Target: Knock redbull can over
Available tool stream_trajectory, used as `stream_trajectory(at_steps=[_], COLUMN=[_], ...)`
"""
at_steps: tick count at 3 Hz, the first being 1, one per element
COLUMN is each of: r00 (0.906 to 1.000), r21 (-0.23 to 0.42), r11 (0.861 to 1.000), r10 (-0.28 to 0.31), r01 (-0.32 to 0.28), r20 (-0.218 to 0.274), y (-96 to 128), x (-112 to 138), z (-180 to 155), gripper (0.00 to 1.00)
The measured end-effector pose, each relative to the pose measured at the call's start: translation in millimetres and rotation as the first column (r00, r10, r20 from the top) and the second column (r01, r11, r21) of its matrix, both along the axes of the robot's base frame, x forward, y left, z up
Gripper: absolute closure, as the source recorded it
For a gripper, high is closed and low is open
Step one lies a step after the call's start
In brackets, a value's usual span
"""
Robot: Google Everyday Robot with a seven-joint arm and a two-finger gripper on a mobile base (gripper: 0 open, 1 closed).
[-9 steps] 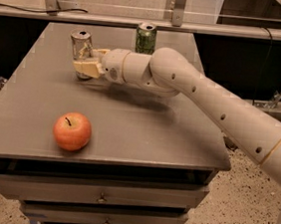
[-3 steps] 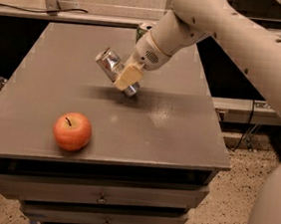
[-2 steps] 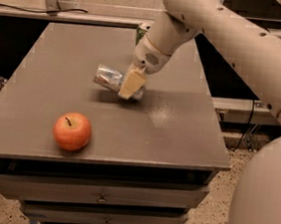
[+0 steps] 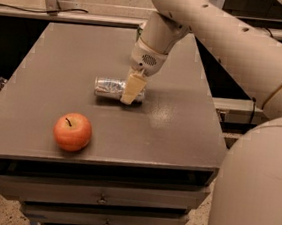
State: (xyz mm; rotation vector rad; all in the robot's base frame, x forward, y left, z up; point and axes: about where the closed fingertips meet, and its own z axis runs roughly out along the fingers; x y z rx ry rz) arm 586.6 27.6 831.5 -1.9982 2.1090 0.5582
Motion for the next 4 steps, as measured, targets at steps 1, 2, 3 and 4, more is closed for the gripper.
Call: stream_trajectory(at_steps=[1,2,3,4], r00=[1.0000,0.9999,0.9998,0.9991], r21=[-0.018,-0.025,-0.027,-0.030], r11=[1.000,1.000,1.000,0.999], r10=[0.005,0.002,-0.003,-0.018], r01=[-0.005,-0.001,0.003,0.020], r20=[0.002,0.012,0.020,0.039], y=[-2.8,-5.2,-6.9,-12.0], x=[-1.3,-2.5,-2.9,-2.3], z=[0.7,1.9,2.9,7.2], gripper=[0.38,0.13,0.00,0.00])
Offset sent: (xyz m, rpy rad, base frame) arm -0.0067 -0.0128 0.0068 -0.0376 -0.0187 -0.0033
